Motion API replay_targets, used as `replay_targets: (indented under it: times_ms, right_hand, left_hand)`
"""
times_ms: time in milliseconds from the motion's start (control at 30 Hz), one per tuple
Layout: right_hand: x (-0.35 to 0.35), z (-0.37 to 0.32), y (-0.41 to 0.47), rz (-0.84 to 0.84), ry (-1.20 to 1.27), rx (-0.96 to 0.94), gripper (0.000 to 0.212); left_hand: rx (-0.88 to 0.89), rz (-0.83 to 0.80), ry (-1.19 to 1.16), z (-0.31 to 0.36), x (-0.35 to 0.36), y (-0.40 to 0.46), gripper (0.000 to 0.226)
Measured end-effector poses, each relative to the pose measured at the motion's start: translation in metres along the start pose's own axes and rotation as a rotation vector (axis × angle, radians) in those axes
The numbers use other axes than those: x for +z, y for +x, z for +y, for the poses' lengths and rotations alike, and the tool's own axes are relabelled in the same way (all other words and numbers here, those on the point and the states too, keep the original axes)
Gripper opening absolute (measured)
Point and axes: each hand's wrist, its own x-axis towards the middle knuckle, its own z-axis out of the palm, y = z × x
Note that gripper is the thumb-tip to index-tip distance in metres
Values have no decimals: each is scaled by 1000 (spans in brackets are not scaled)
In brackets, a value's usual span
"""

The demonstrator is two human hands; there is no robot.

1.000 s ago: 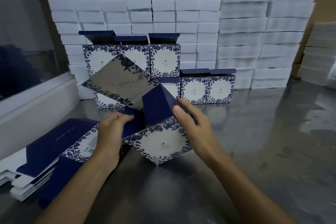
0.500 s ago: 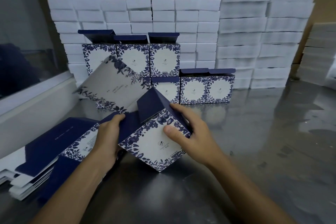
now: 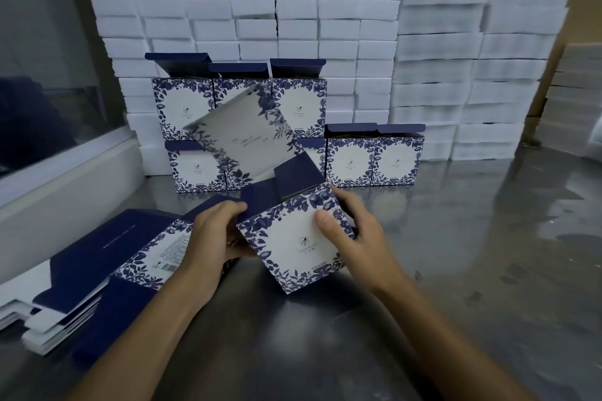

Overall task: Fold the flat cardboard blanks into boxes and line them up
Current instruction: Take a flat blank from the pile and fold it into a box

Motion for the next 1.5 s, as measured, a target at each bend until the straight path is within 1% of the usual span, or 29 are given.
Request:
replay_targets:
  times_ms: [67, 100, 167, 233, 300, 333, 367, 433, 500, 567, 600, 633, 700, 733, 767, 800, 900, 933, 967, 1033, 1133, 1167, 1233, 1267, 1333, 1400, 1433, 1467, 1500]
  right_hand:
    - [0, 3, 0, 6, 45, 22, 78]
    - [-1, 4, 1, 7, 60, 29, 78]
    - [-1, 7, 1, 10, 54, 31, 80]
    - [-3, 8, 2, 20, 35, 27, 80]
    - [-4, 8, 2, 14, 40, 33, 73]
    - [-4, 9, 3, 8, 45, 38, 64]
    - [-5, 9, 3, 1, 45, 38, 55]
    - [-4, 7, 3, 5, 35, 43, 39]
    - [-1, 8, 4, 44, -33, 74, 28]
    - [1, 10, 5, 125, -80, 95, 15]
    - [2, 10, 5, 191, -83, 101, 15]
    - [2, 10, 6, 263, -86, 103, 22]
    - [1, 9, 8, 348, -65, 112, 27]
    - [0, 7, 9, 349, -38, 126, 23]
    - [0, 7, 10, 331, -3, 148, 20]
    - [0, 6, 11, 309, 35, 169, 20]
    - [1, 2, 10, 291, 133, 209, 34]
    - [2, 0, 10, 293, 163, 214, 36]
    - [2, -1, 10, 291, 195, 220, 36]
    - [3, -3, 9, 284, 280, 235, 36]
    - [3, -1, 8, 243, 299, 222, 35]
    - [2, 0, 7, 224, 295, 218, 33]
    - [2, 2, 7, 204, 289, 213, 34]
    - [2, 2, 7, 217, 272, 207, 39]
    - [1, 1, 7, 290, 204, 183, 45]
    - [-1, -3, 8, 374, 131, 146, 37]
    - [-3, -4, 8, 385, 132, 123, 31]
    - [-2, -7, 8, 370, 176, 101, 27]
    - [-1, -9, 8, 337, 225, 84, 32]
  left_hand:
    - [27, -51, 18, 2, 1, -3, 15]
    - [45, -59, 55, 1, 1, -4, 14]
    - [73, -48, 141, -1, 1, -6, 19]
    - [85, -33, 171, -2, 2, -7, 24]
    - [104, -30, 158, -2, 4, -8, 18]
    - [110, -28, 147, -3, 4, -7, 18]
    - [110, -23, 121, -4, 5, -6, 24]
    - [90, -21, 32, -8, 5, -4, 47]
    - [66, -33, -27, -12, 4, -2, 72]
    - [45, -24, 12, -13, 3, -1, 82]
    - [41, -10, 46, -12, 3, -1, 79]
    - [45, 4, 72, -12, 2, 0, 70]
    - [56, 36, 89, -11, 1, 0, 40]
    - [67, 64, 96, -10, 1, 0, 27]
    - [82, 89, 108, -11, 0, 1, 20]
    - [89, 108, 124, -11, 1, 1, 18]
    - [89, 149, 179, -12, 3, 1, 7]
    - [89, 157, 196, -13, 3, 0, 10]
    - [93, 155, 214, -13, 3, 0, 19]
    - [103, 118, 246, -14, 1, -1, 47]
    - [102, -14, 279, -14, 1, -5, 94]
    - [106, -59, 271, -15, 2, -6, 104]
    - [110, -119, 221, -17, 4, -5, 112]
    - [120, -130, 212, -17, 4, -6, 110]
    - [170, -107, 250, -18, 3, -6, 100]
    - [226, -53, 272, -17, 2, -6, 80]
    - [250, -34, 265, -16, 3, -7, 67]
    - [265, -28, 244, -15, 3, -7, 55]
    - [271, -33, 217, -13, 4, -8, 47]
